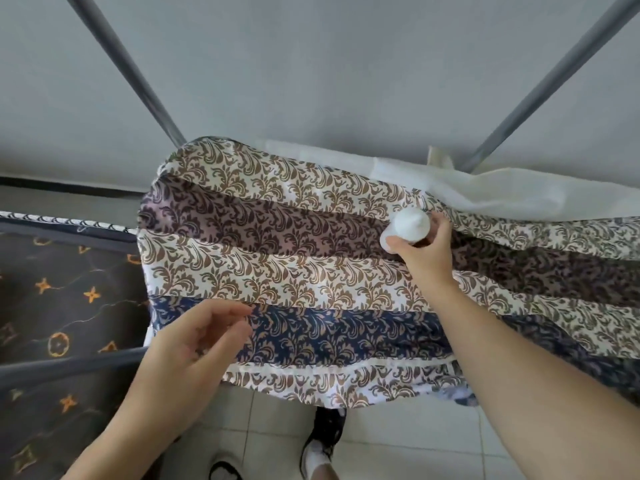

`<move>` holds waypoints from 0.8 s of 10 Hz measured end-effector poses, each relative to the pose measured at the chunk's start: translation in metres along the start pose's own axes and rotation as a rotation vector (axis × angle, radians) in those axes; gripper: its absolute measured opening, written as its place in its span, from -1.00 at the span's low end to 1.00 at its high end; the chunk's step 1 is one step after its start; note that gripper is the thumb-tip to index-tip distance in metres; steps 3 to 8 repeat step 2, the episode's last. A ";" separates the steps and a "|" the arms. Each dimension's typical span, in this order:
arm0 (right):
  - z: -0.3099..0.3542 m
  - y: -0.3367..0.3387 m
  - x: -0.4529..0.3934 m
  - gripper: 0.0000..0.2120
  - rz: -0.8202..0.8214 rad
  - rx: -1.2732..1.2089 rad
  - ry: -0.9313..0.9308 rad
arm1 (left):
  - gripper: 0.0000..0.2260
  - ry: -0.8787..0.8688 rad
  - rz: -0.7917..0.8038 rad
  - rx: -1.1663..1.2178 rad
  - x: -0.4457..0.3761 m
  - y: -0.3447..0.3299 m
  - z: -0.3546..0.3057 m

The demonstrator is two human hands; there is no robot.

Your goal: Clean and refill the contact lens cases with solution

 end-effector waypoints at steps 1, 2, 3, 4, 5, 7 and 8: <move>0.027 0.015 0.030 0.00 0.058 0.029 -0.011 | -0.87 -0.058 -0.022 -0.025 0.019 0.021 -0.022; 0.059 0.034 0.071 0.00 0.003 0.009 -0.012 | -0.79 -0.115 -0.044 -0.011 0.046 0.044 -0.053; 0.059 0.034 0.071 0.00 0.003 0.009 -0.012 | -0.79 -0.115 -0.044 -0.011 0.046 0.044 -0.053; 0.059 0.034 0.071 0.00 0.003 0.009 -0.012 | -0.79 -0.115 -0.044 -0.011 0.046 0.044 -0.053; 0.059 0.034 0.071 0.00 0.003 0.009 -0.012 | -0.79 -0.115 -0.044 -0.011 0.046 0.044 -0.053; 0.059 0.034 0.071 0.00 0.003 0.009 -0.012 | -0.79 -0.115 -0.044 -0.011 0.046 0.044 -0.053; 0.059 0.034 0.071 0.00 0.003 0.009 -0.012 | -0.79 -0.115 -0.044 -0.011 0.046 0.044 -0.053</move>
Point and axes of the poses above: each hand's wrist, its own x-axis away from the middle knuckle, its own y-axis out of the back of the hand, z = x × y, the point moved 1 cm from there along -x, towards the middle knuckle, and after that the axes turned 7 degrees about y, right-handed, at the moved point
